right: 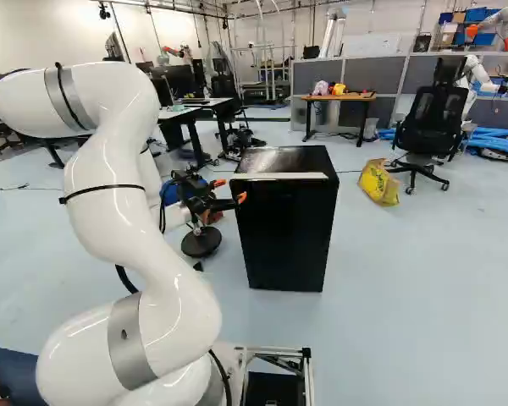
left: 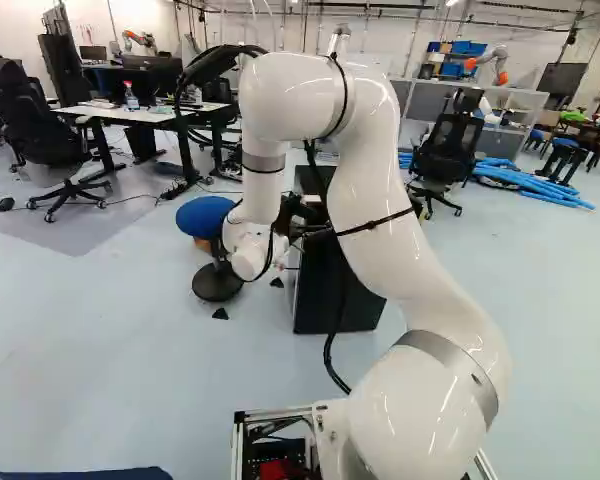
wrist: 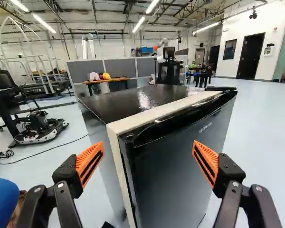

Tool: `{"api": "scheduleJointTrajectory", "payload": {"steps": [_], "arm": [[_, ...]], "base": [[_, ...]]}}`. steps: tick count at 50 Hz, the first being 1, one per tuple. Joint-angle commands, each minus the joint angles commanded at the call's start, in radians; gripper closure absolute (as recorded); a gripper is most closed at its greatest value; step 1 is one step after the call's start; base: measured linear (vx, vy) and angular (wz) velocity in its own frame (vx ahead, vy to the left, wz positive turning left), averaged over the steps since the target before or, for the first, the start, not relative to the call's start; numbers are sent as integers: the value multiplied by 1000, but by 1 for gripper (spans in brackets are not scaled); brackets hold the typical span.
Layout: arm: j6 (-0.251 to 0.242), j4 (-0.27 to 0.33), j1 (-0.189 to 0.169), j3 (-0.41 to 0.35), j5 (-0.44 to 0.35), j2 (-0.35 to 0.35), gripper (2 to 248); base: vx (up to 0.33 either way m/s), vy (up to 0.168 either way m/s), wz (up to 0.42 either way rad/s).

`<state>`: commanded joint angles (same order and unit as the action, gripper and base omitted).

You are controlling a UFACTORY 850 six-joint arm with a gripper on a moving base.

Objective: Grab a drink from the fridge

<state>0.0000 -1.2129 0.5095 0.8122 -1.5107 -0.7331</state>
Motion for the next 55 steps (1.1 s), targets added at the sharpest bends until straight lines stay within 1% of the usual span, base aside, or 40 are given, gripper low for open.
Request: {"api": "scheduleJointTrajectory", "payload": {"steps": [55], "arm": [[0,0,-48,1,0,-1,3]], "base": [[0,0,0]]}}
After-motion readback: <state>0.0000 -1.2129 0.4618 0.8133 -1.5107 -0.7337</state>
